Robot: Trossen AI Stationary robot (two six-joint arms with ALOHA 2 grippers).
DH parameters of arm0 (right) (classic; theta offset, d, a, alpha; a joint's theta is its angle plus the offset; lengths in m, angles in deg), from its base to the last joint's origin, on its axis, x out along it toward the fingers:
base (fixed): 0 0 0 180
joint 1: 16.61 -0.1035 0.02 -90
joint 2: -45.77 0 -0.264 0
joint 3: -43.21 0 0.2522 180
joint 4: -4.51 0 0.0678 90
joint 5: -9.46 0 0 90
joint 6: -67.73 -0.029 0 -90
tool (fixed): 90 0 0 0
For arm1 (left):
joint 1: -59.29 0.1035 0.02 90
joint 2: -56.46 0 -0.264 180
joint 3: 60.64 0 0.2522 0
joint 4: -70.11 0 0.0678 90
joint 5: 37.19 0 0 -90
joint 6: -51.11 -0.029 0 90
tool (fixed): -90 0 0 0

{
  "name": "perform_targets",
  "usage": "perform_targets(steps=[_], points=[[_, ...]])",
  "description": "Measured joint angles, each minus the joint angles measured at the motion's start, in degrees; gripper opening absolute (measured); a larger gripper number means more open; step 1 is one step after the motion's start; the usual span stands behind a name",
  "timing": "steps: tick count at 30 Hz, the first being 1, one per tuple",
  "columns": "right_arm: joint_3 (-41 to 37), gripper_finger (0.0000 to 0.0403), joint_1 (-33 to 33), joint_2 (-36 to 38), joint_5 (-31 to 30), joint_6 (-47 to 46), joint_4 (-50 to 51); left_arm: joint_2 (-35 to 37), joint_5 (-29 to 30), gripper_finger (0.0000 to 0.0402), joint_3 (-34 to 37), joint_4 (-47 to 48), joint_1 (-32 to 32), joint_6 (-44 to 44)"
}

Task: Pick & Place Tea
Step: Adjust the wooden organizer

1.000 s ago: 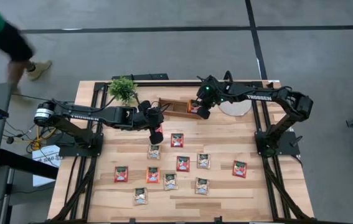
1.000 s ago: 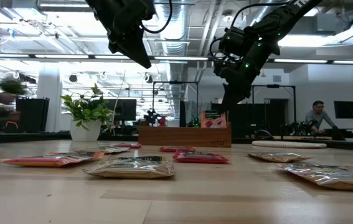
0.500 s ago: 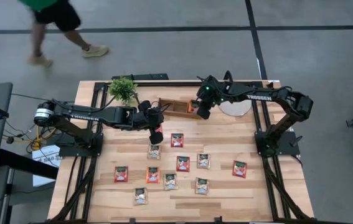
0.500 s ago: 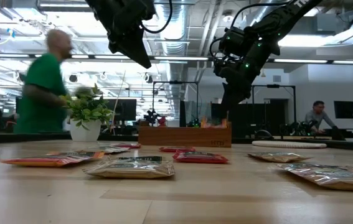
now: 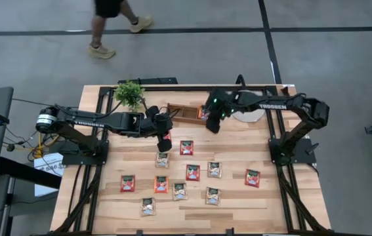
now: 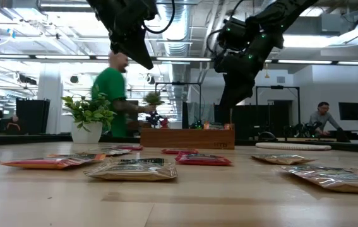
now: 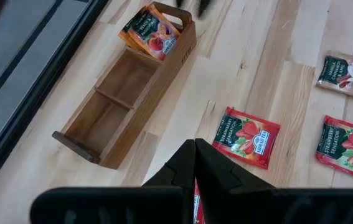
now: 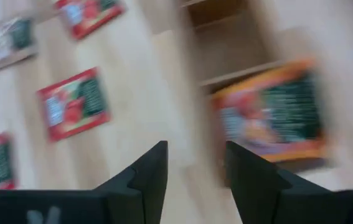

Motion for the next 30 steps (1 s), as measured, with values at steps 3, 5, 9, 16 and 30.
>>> perform_targets(steps=[3, 5, 9, 16, 30], points=[[0.0, 0.0125, -4.6, -2.5, -1.6, 0.0, 0.0, 0.0, 0.0, 0.0, 0.0, 0.0, 0.0, 0.0], [0.0, 0.0104, -6.7, -4.4, -3.9, -0.1, -0.2, 0.0, 0.0, 0.0, 0.0, 0.0, 0.0, 0.0], [0.0, 0.0047, -8.7, -9.3, -7.6, -1.0, -1.5, 0.0, 0.0, 0.0, 0.0, 0.0, 0.0, 0.0], [0.0, 0.0012, -7.6, -12.9, -9.0, -3.9, -4.2, 0.0, 0.0, 0.0, 0.0, 0.0, 0.0, 0.0], [0.0, 0.0001, -3.3, -12.9, -12.2, -1.4, -4.8, 0.0, 0.0, 0.0, 0.0, 0.0, 0.0, -0.2]])
